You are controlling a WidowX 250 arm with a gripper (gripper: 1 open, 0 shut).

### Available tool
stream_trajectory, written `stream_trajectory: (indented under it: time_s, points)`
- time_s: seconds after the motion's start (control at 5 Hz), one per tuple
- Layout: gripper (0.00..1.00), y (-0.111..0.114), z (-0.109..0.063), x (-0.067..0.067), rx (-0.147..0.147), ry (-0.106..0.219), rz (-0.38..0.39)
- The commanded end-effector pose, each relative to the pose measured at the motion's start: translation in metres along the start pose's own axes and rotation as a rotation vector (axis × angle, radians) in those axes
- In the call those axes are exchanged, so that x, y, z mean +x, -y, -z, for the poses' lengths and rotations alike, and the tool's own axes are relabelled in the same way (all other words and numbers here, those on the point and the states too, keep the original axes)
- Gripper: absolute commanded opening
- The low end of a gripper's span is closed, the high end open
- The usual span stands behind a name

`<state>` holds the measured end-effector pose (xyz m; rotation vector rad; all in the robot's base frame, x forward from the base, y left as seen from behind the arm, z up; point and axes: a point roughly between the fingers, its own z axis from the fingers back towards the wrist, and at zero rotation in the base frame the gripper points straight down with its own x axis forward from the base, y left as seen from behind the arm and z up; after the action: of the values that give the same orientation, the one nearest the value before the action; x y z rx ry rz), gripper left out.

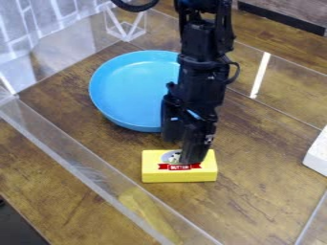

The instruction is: Put the yellow block in the blue tray

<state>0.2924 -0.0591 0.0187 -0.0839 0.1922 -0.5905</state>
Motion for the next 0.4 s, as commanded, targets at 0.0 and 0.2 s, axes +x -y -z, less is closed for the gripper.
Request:
stream_trajectory:
  time_s: [0.0,0.2]
  points:
    - [1.00,0.0102,0.0226,-0.0003,0.000,-0.078,0.052]
    - [1.00,0.0110,0.0233,-0.0009,0.002,-0.088,0.079]
